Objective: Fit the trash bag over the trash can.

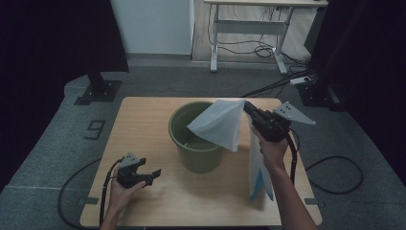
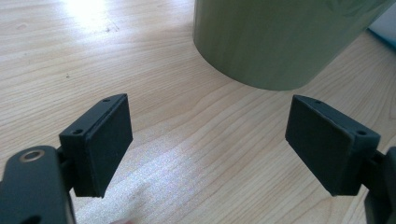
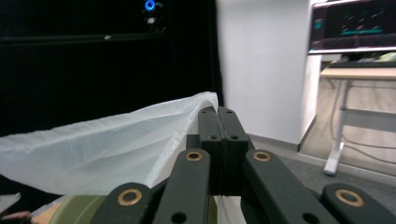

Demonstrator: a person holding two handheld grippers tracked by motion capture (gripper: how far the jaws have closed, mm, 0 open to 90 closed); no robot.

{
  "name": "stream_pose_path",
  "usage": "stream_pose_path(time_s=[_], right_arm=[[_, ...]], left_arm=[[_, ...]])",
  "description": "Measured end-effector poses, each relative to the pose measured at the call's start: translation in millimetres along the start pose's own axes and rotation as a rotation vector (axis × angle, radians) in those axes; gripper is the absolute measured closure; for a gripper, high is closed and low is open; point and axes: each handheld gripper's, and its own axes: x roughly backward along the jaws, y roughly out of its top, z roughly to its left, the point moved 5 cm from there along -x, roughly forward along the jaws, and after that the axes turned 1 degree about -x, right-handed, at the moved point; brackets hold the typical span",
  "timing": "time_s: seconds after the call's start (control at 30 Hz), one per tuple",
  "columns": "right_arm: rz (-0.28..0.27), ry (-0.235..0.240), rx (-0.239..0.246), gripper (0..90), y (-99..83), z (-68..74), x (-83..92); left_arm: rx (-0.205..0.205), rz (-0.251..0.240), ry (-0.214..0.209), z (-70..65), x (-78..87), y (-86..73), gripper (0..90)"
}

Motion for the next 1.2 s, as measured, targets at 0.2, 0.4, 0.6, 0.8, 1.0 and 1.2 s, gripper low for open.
stream_pose_path(time_s=[0.2,0.4,0.6,0.8,1.0,1.2], right_arm=[[0.055,0.036,-0.004,88.9,-20.9,6.4,-15.8],[0.104,0.036,0.000,88.9,-44.9,9.9,-17.3],[0.152,0.053,-0.011,88.8,-65.1,13.1,-17.5],[0.171,0.076,-0.006,88.7,-72.5,19.6,-19.2],[0.200,0.093,0.022,86.0,-77.2,23.8,-20.6],[0.160,0.068,0.067,51.9,-69.6,30.1,-9.7]], left_arm=[[0.005,-0.004,-0.008,-0.4,-0.1,0.5,14.8],[0.005,-0.002,0.001,1.0,0.8,0.5,14.9],[0.003,0.000,-0.005,-0.1,-1.4,3.3,14.9],[0.005,0.000,-0.004,0.3,-2.1,5.5,14.9],[0.009,-0.012,0.004,5.0,-0.7,9.2,14.9],[0.008,-0.013,0.004,4.8,0.4,8.4,14.9]])
